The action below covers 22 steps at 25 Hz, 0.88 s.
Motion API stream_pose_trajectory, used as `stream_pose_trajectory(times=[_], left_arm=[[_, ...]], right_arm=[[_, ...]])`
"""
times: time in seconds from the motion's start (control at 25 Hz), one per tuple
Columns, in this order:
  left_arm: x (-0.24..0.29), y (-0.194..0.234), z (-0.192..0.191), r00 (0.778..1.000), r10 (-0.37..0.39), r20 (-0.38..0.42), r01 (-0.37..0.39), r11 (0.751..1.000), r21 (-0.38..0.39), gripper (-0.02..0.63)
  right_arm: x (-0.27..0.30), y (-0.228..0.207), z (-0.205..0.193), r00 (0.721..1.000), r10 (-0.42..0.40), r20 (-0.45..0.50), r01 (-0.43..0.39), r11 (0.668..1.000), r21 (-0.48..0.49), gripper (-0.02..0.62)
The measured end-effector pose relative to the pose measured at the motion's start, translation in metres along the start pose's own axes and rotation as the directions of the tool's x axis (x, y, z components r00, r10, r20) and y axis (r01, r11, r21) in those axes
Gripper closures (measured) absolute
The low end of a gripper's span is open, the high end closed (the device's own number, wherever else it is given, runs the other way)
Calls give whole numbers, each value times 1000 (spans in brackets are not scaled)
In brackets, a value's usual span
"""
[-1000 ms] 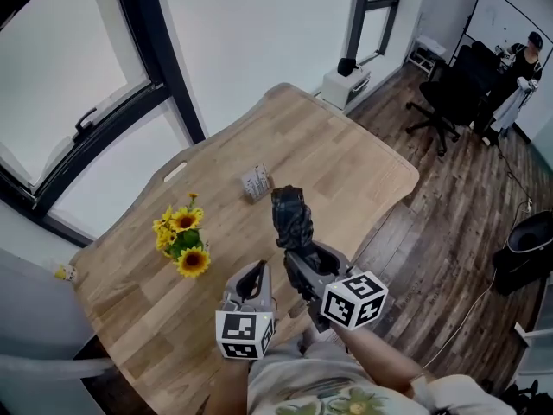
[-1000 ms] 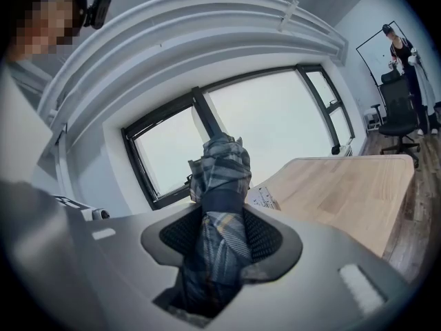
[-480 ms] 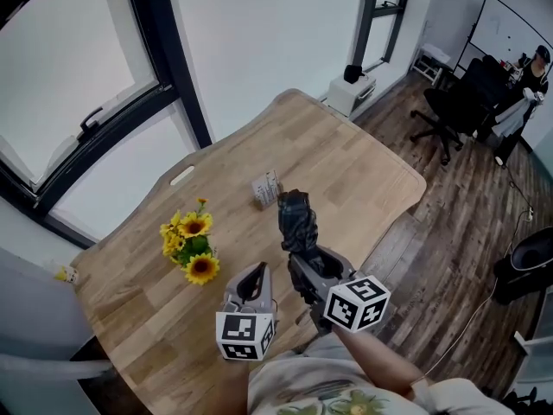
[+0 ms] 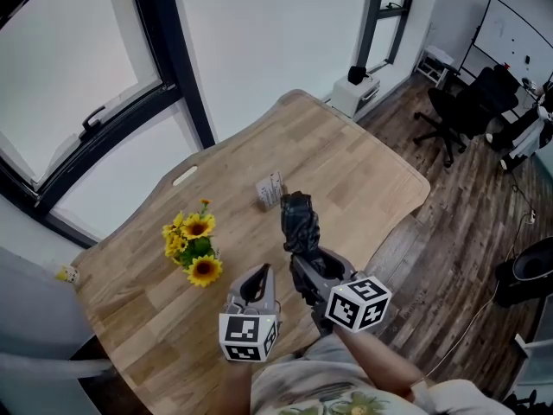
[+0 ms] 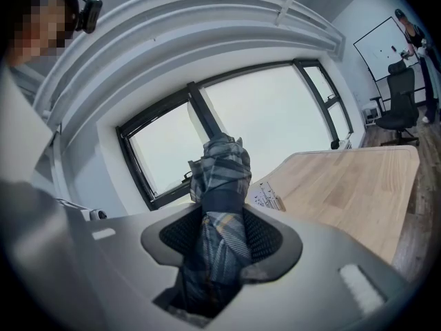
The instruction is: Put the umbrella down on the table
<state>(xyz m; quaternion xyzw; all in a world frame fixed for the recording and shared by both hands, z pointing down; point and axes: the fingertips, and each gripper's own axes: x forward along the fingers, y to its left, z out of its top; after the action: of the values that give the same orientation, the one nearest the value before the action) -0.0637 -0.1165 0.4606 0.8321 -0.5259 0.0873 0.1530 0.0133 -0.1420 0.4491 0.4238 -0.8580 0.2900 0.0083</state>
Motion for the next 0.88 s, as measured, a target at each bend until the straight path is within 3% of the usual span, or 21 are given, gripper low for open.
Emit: stream_pose_trajectory(times=[0.88], left_arm=[[9,14,-17,999,-8,-43,7,1000,-23,604]], right_arm=[[27,-18,-17,999,-13,-43,16,998,58,413]])
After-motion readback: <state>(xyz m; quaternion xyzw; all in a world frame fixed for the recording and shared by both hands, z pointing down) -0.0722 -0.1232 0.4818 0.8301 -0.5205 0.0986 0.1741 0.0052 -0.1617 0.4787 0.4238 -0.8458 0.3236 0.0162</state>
